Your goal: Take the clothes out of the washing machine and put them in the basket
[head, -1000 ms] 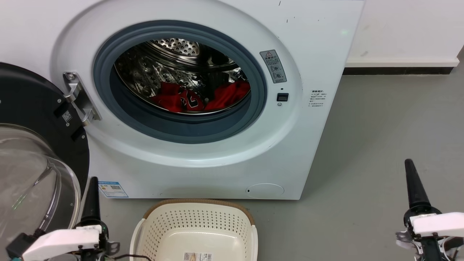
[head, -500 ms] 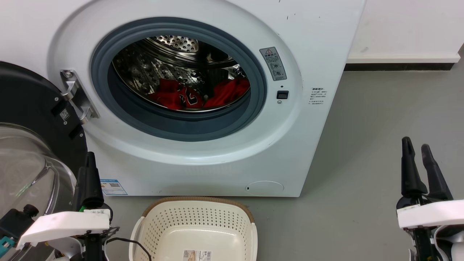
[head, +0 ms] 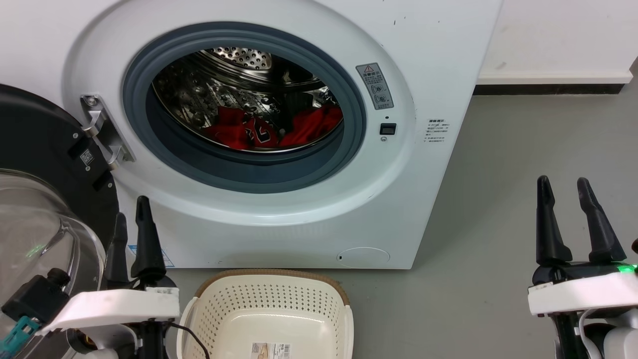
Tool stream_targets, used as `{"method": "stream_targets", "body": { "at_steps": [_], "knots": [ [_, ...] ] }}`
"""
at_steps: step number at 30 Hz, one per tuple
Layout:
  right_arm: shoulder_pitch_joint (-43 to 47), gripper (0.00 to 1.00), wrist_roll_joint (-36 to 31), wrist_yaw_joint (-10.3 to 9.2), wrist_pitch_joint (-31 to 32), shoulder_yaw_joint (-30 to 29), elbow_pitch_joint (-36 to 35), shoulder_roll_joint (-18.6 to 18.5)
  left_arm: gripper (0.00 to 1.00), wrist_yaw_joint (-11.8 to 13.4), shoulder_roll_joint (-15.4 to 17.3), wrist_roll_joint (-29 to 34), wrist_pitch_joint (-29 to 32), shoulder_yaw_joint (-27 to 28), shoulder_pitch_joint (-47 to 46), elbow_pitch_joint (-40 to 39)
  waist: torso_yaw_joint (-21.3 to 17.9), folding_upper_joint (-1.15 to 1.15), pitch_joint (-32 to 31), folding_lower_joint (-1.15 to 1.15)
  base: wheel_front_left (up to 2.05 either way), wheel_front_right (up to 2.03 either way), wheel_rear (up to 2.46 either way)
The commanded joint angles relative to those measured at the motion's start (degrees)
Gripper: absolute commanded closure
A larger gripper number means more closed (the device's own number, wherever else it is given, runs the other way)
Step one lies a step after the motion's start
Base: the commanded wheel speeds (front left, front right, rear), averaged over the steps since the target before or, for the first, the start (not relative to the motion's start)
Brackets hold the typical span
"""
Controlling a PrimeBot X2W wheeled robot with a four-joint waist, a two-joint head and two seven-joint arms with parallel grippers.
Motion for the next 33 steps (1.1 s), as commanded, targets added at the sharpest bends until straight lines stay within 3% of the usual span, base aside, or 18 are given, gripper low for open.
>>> {"method": "stream_targets", "body": {
  "at_steps": [1,19,29,33],
  "knots": [
    [0.23,0.0,-3.2,0.01,-0.74,0.51,-1.72,-0.28,0.0,0.51,0.15,2.92,-0.77,-0.69,0.31,-1.67,-0.06,0.0,0.02,0.0,0.0,0.0,0.0],
    [1.85,0.0,-15.85,0.0,-3.39,2.78,-4.14,-0.29,0.0,5.73,0.32,22.85,-3.36,-7.49,1.56,-2.72,-0.5,0.0,0.36,0.0,0.0,0.0,0.0],
    [3.44,0.0,-21.07,0.0,-4.7,3.83,-1.65,-0.28,0.0,11.57,2.7,28.98,-4.74,-12.23,2.45,0.78,-0.68,0.0,0.41,0.0,0.0,0.0,0.0],
    [4.07,0.0,-21.76,0.0,-5.2,3.79,0.09,-0.28,0.0,12.21,3.36,30.43,-5.21,-13.6,2.52,1.94,-0.7,0.0,0.39,0.0,0.0,0.0,0.0]
  ]
}}
